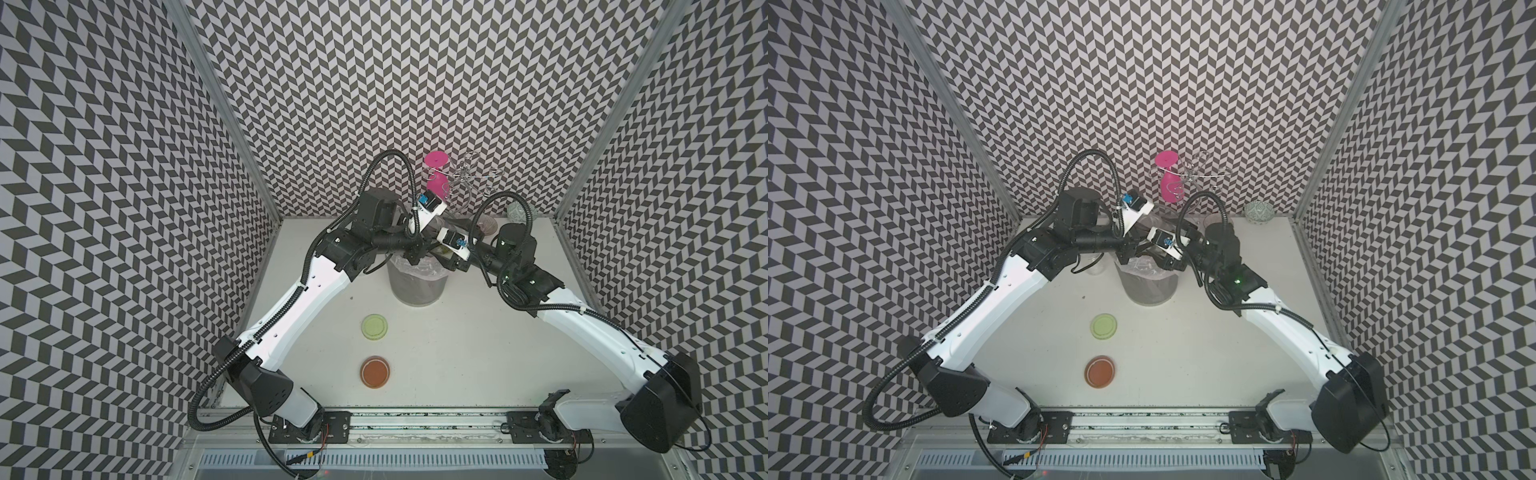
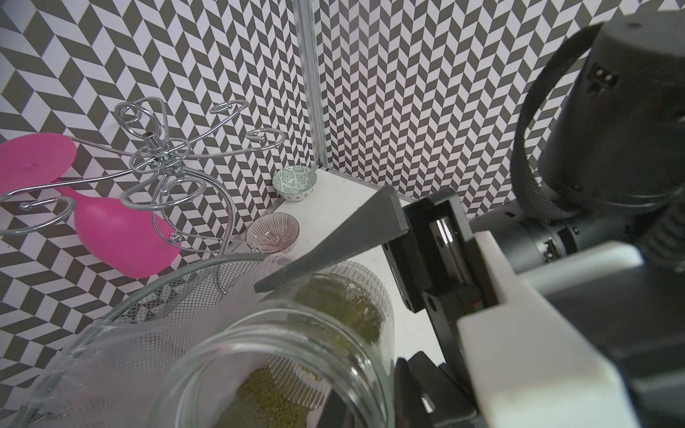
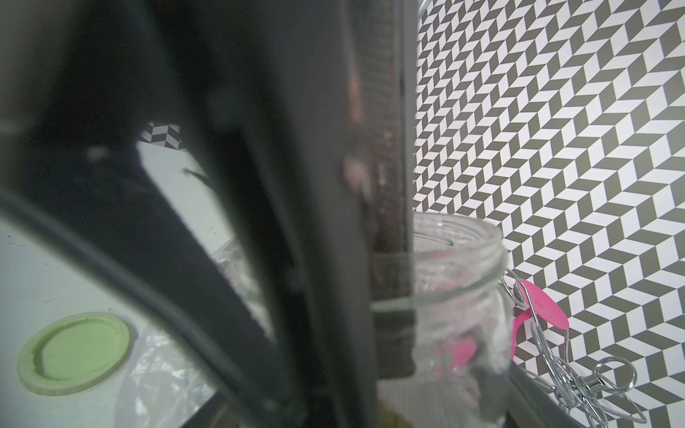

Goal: Empty moldy mung beans from jars
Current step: Pour the moldy mung beans from the jar into the trash bin.

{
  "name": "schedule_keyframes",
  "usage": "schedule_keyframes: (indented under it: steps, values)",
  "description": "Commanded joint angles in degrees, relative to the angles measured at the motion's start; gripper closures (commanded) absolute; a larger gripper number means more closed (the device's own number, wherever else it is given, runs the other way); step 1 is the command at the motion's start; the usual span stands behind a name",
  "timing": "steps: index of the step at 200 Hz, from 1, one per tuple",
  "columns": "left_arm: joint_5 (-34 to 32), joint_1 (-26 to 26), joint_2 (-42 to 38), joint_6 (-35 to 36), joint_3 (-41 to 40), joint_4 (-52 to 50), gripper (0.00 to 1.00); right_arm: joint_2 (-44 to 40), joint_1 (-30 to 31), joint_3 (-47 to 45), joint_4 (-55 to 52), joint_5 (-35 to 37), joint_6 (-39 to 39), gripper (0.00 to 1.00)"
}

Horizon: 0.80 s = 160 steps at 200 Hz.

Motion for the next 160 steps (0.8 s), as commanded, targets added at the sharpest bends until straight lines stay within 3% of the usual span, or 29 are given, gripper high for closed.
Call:
schedule_keyframes:
  steps: [1,87,136,160]
  values:
    - [-7.7,1.4,1.5,-0.7,0.5,0.0,1.00,-4.5,0.6,0.4,10.7,-0.2,3.9,0.44]
    - [-7.2,3.2,2.1,-2.1,3.0,2.5,1.00,-3.4,0.6,-0.2,12.2,-0.6,7.0,0.03]
    - [-7.1,4.3,1.8,-3.4,2.8,4.0,1.00,-4.7,0.6,-1.6,13.1,-0.9,7.7,0.00]
    - [-6.6,4.3,0.6,-4.8,1.9,6.1,1.00,-5.2,0.4,-1.2,13.1,1.0,13.6,0.01]
